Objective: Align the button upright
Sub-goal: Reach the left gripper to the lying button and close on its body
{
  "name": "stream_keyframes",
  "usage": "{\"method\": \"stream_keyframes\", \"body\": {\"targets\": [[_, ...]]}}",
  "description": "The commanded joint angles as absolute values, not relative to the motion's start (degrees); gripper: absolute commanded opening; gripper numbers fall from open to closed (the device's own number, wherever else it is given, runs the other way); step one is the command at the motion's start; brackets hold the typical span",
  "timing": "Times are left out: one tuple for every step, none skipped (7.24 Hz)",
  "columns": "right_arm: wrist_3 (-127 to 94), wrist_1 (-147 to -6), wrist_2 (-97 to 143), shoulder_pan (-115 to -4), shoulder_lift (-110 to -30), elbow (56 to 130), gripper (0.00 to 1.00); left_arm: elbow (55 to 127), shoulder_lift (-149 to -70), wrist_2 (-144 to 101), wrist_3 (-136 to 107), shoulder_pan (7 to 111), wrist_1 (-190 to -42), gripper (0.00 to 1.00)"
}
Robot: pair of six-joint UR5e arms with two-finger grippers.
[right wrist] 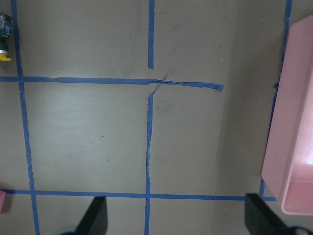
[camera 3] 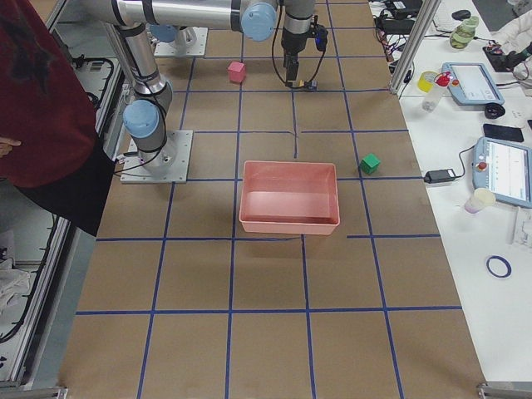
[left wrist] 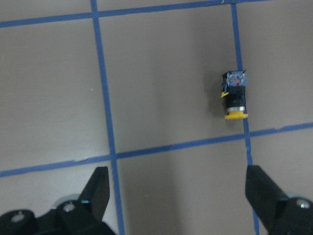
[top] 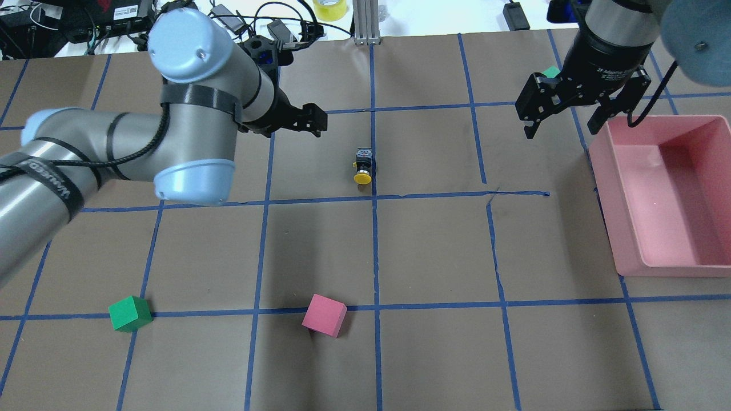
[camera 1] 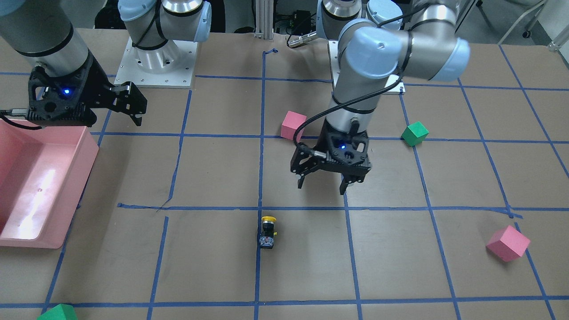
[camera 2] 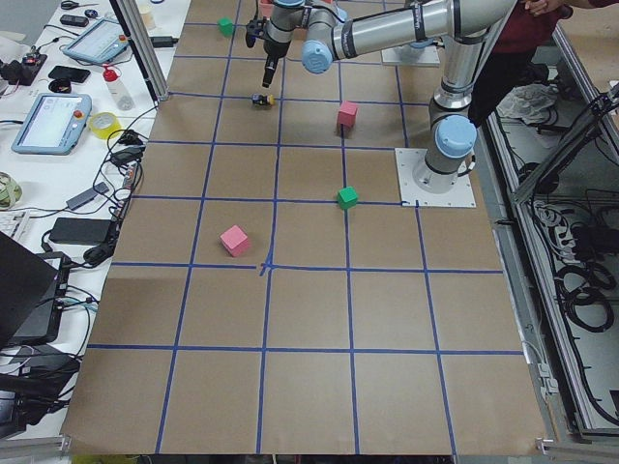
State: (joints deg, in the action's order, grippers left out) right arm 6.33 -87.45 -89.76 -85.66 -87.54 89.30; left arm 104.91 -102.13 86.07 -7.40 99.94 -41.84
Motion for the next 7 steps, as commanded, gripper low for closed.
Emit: {"method": "stream_keyframes", "body": {"targets": [[6.3, -87.5, -89.8, -85.7, -87.6, 89.4, 1.0, 106.0, -110.0, 91.1, -14.9, 105.6, -26.5, 1.0], [6.3, -87.5, -89.8, -85.7, -87.5, 89.3, 1.0, 106.0, -113.1, 92.0, -15.3, 107.1, -21.3, 1.0], [6.2, -87.5, -89.7, -85.7, -87.5, 89.3, 1.0, 106.2, -116.5, 92.7, -14.8, 107.7, -14.6, 0.99], [6.3, -87.5, -89.8, -85.6, -87.5, 89.4, 1.0, 106.6, -119.8, 92.7, -12.9, 107.8, -7.5, 0.99], [6.3, -87.5, -89.8, -85.7, -87.5, 89.4, 1.0, 108.4, -122.8, 92.7, -11.4, 107.8, -0.1, 1.0], [6.3, -87.5, -89.8, -85.7, -87.5, 89.3, 1.0, 109.8, -124.7, 92.8, -11.3, 107.8, 4.8, 1.0], [6.2, -87.5, -89.7, -85.7, -87.5, 89.4, 1.0, 109.9, -126.0, 92.8, -11.3, 107.8, 7.3, 0.99]]}}
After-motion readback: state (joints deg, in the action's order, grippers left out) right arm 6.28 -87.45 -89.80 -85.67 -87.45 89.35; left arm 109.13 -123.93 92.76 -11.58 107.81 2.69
